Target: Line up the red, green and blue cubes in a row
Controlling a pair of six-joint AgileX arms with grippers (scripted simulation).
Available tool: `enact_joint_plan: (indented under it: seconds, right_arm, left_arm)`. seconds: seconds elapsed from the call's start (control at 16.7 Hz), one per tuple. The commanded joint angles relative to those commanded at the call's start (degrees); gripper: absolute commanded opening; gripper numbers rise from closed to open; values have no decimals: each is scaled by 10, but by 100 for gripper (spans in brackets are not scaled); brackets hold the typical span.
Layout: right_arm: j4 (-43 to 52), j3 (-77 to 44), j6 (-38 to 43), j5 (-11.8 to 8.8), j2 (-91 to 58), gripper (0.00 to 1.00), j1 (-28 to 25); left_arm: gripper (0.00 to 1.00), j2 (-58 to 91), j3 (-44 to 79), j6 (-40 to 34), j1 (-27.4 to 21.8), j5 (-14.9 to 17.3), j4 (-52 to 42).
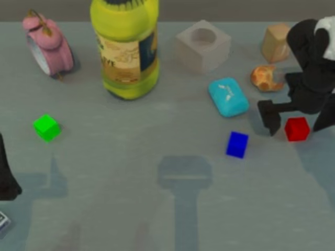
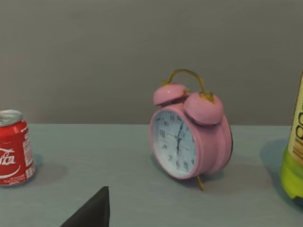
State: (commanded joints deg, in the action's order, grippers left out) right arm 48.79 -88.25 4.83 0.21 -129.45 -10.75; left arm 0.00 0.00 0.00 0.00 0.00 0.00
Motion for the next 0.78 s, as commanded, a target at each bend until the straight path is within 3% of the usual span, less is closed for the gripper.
enact_joint_plan:
  seconds: [0.48, 0.78]
  right_arm:
    - [0, 0, 0, 0, 0, 2, 0]
    - [0, 0, 0, 0, 0, 0, 0]
  left_arm:
    - [100, 0, 0, 0, 0, 0, 0]
    - [100, 0, 0, 0, 0, 0, 0]
